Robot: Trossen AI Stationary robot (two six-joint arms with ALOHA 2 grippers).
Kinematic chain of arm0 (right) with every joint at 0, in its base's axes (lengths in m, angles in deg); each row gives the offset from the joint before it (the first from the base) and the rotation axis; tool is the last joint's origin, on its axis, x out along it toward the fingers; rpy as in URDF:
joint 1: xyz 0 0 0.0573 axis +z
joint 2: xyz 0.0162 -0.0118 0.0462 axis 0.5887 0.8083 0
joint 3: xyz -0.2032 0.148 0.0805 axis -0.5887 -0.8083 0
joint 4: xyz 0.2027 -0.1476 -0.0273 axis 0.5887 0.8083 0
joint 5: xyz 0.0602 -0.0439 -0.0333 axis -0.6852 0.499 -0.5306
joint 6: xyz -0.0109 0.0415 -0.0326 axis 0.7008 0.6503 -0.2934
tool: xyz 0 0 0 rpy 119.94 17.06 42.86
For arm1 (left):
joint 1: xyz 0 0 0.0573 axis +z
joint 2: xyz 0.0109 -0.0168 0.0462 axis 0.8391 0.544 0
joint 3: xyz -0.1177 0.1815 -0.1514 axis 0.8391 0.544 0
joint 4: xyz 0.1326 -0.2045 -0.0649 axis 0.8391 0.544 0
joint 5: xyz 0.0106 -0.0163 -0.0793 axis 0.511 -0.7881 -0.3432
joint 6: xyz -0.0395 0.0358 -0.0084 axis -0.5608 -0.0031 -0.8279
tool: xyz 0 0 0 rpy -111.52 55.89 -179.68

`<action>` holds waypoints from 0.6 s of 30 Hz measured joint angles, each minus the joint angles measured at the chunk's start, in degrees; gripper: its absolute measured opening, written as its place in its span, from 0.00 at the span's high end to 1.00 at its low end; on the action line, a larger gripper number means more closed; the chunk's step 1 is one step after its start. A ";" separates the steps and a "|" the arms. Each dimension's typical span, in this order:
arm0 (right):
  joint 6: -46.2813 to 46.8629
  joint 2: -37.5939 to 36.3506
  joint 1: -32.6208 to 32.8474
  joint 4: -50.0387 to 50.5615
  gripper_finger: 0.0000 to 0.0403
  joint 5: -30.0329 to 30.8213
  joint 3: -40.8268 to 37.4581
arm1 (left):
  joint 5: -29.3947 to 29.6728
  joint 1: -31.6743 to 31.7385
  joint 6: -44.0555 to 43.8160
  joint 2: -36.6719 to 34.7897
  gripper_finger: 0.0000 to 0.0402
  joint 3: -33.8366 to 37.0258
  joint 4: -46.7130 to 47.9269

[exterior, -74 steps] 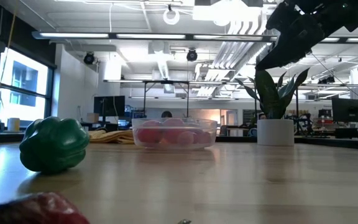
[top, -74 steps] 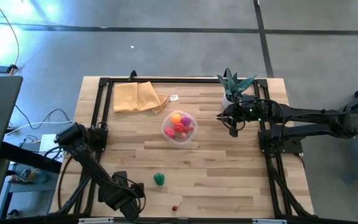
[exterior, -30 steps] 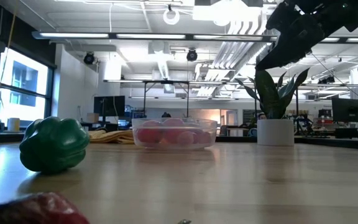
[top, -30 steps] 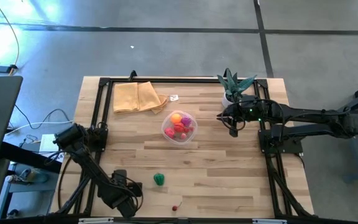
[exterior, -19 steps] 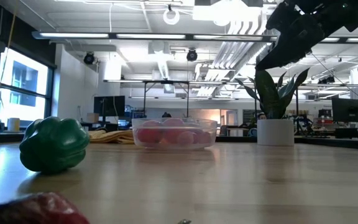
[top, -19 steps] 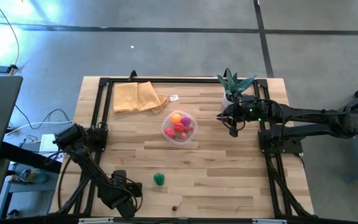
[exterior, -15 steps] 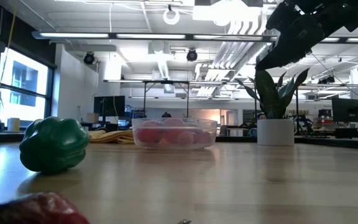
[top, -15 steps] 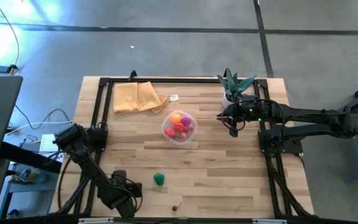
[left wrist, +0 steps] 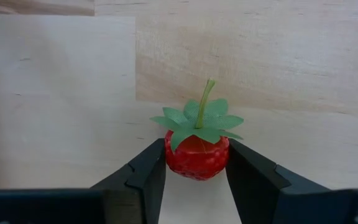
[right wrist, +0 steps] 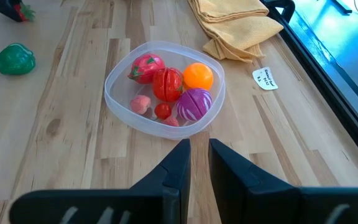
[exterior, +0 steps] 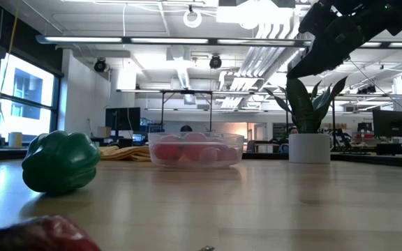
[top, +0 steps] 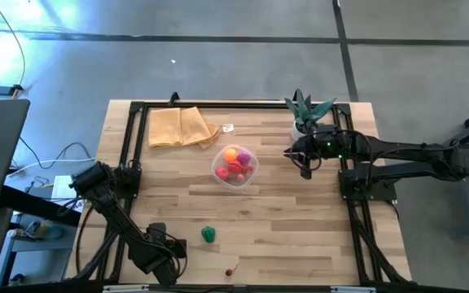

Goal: Pick and placing Produce into tupperware
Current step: Put the strawberry into the transparent bin

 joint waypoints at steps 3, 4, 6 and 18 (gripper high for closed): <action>0.01 0.00 -0.01 0.00 0.89 0.00 0.01 | 0.24 0.00 0.02 0.00 0.64 0.00 0.40; 0.01 0.00 -0.01 0.00 0.89 -0.02 0.01 | 0.44 0.00 0.04 0.00 0.64 0.00 0.54; -0.01 0.00 -0.01 0.00 0.89 -0.01 0.00 | 1.17 0.00 0.23 0.00 0.64 0.00 1.29; 0.01 0.02 0.01 0.00 0.89 0.00 -0.01 | 18.13 1.42 3.30 -1.03 0.64 -4.86 13.54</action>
